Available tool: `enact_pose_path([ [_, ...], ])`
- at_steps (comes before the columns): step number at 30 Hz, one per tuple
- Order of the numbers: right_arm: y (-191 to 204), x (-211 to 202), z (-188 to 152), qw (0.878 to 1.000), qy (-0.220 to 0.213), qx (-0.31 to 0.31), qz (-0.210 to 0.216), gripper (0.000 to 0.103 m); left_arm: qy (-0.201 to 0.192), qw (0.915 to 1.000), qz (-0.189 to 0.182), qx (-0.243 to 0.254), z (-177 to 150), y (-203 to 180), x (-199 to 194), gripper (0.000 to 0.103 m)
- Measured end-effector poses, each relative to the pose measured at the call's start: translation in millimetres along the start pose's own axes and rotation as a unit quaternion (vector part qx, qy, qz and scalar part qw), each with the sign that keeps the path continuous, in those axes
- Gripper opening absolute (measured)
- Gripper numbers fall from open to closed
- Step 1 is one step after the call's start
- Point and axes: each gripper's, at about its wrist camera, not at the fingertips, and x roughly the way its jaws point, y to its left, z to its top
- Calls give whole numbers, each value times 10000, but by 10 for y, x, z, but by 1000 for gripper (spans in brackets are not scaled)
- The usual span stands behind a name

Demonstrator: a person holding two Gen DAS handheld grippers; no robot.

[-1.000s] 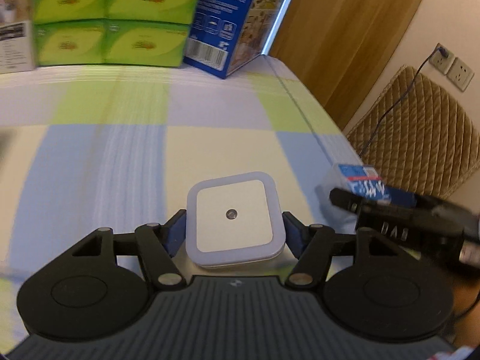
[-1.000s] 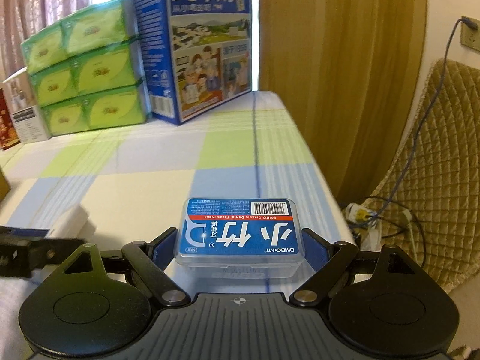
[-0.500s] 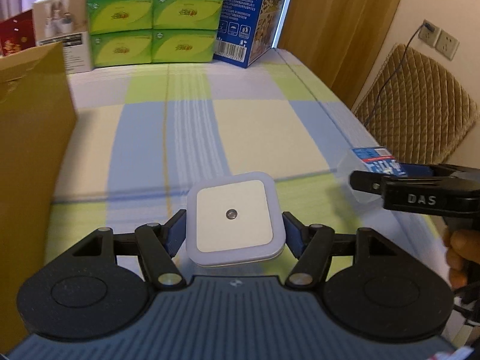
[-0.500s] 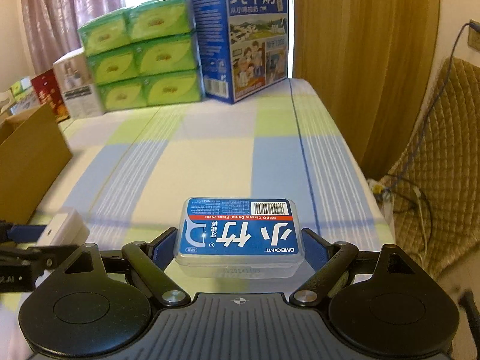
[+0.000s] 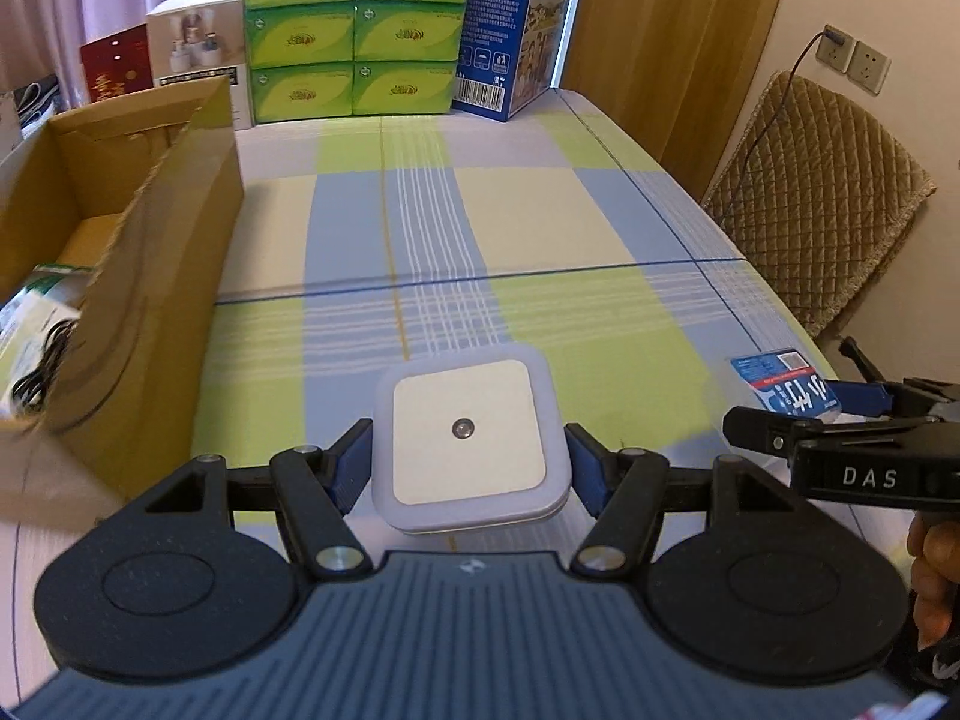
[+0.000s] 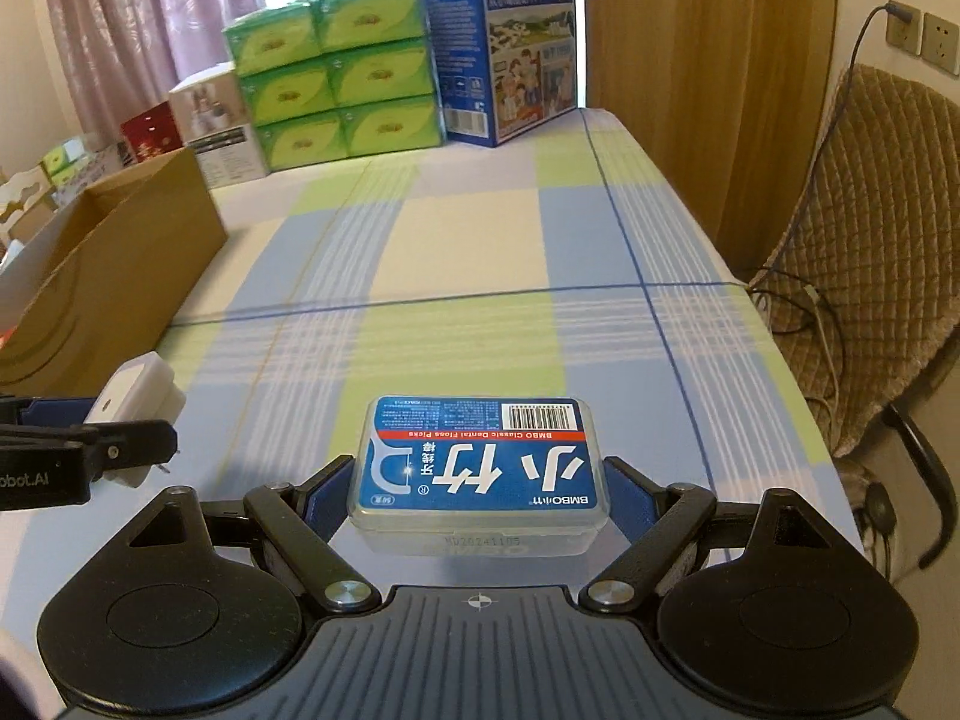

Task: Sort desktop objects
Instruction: 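Lift the night light with the left tool while the right tool lifts the floss box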

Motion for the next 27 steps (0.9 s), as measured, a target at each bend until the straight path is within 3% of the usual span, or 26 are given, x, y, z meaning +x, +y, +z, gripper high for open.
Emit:
enact_pose_path([
  [13, 232, -669, -164, 9994, -268, -214, 35, 83, -140, 9998, 39, -115, -300, 42, -652, 62],
  [27, 499, -965, -213, 9980, -468, -375, 203, 83, -307, 9992, 227, 99, -411, 81, -1107, 62],
])
